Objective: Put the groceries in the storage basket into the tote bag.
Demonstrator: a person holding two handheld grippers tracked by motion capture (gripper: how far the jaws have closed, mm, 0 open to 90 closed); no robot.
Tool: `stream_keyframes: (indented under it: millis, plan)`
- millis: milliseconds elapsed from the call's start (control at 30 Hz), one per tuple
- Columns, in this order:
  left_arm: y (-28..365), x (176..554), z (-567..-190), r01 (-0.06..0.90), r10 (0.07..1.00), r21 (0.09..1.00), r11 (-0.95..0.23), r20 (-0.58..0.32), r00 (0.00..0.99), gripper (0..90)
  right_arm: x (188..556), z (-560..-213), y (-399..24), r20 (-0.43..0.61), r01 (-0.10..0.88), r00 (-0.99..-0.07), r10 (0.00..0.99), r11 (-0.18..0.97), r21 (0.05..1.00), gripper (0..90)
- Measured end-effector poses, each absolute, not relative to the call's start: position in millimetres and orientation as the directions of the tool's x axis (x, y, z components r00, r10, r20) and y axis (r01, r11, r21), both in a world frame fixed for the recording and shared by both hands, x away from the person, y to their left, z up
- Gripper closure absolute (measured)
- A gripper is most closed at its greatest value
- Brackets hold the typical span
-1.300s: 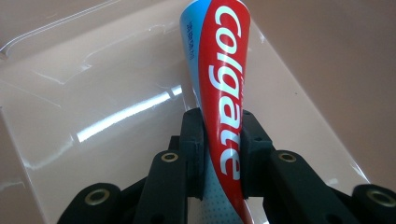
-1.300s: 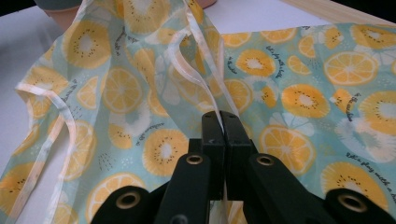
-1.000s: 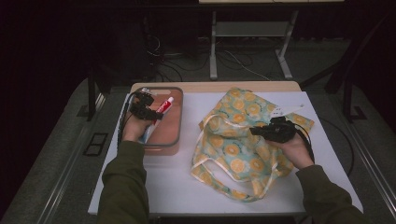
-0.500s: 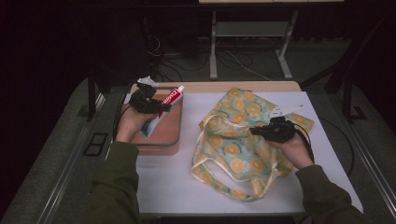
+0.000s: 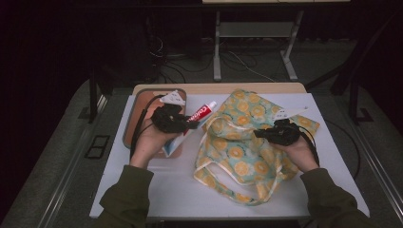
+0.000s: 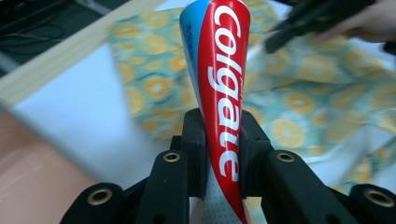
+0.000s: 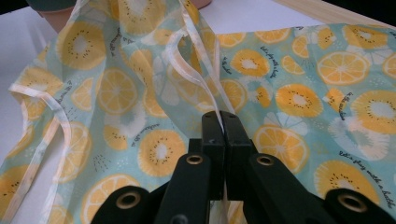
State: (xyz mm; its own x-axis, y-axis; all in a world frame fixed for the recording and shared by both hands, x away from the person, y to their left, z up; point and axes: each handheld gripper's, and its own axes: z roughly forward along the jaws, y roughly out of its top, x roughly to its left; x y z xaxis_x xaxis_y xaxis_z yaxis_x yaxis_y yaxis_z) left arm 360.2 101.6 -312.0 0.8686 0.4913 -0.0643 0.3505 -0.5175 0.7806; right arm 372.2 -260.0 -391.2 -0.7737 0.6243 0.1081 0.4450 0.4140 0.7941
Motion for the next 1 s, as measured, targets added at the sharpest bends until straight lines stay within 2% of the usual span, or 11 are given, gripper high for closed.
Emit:
stream_keyframes:
  millis: [233,600,1000]
  plan:
    - [62,341,-341,0.331,0.430,0.769,-0.548,-0.081,0.899,76.0,371,-391,-259,0.106,0.442,-0.776,0.622,0.415,0.795,89.4]
    - [14,336,-381,0.320,0.352,0.702,-0.636,-0.106,0.930,75.9,371,-391,-260,0.110,0.443,-0.772,0.626,0.408,0.798,89.4]
    - [-28,348,-423,0.332,0.381,0.623,-0.708,-0.059,0.923,75.0,369,-391,-258,0.105,0.440,-0.774,0.625,0.410,0.799,89.4]
